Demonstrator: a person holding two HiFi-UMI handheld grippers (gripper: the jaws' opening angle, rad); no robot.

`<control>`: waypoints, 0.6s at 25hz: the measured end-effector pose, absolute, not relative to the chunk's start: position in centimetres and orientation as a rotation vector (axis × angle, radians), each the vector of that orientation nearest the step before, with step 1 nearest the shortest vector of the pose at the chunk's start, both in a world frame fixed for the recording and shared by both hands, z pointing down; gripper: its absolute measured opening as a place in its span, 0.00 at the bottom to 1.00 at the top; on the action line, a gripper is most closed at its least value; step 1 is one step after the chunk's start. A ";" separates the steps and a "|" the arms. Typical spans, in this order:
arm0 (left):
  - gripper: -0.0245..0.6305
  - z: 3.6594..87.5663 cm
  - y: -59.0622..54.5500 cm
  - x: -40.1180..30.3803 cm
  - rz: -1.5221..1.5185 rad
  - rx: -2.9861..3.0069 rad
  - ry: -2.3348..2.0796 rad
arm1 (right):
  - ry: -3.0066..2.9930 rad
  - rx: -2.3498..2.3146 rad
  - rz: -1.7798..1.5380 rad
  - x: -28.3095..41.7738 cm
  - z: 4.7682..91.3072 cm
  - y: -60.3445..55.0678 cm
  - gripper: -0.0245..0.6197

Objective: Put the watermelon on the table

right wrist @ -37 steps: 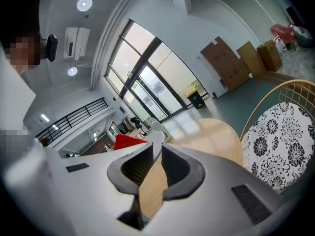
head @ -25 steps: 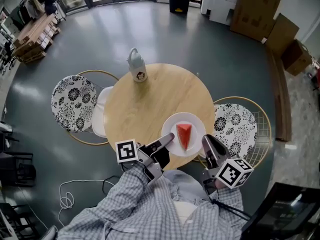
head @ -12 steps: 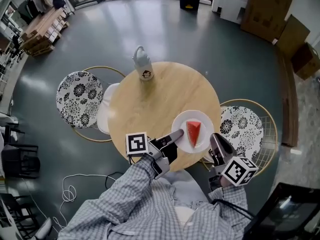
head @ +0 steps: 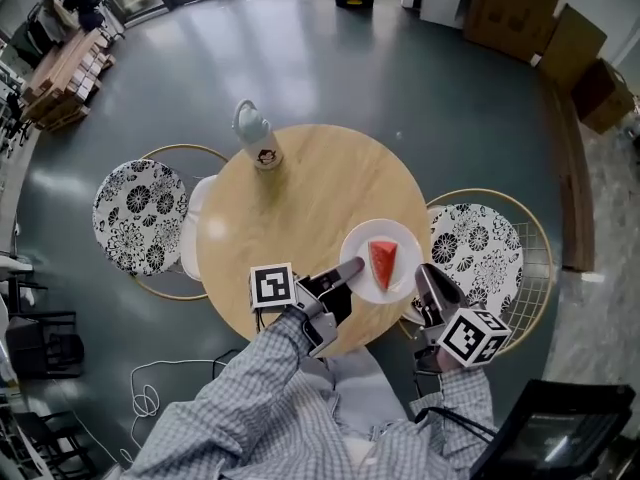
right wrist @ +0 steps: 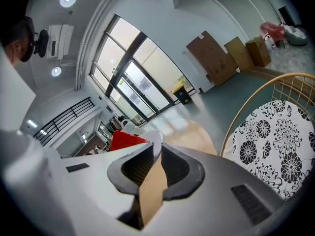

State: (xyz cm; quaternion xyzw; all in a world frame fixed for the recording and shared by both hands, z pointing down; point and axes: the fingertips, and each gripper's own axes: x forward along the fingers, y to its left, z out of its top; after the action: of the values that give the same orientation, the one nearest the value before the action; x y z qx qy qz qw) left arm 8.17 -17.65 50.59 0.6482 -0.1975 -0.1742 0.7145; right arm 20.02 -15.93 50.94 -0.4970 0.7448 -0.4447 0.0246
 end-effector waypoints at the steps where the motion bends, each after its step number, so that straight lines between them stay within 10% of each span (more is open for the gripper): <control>1: 0.10 50.9 -17.8 8.4 -0.381 1.433 -0.436 | 2.302 -1.547 -1.377 20.3 51.2 -16.1 0.13; 15: 0.10 55.5 -19.8 9.2 -0.294 1.413 -0.494 | 2.342 -1.597 -1.427 21.3 55.5 -18.4 0.13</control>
State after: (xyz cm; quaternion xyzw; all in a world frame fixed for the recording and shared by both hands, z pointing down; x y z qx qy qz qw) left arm 9.18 -19.76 55.46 0.6399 -0.2237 -0.1330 0.7231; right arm 21.28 -18.35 55.47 -0.5031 0.7379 -0.4495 -0.0161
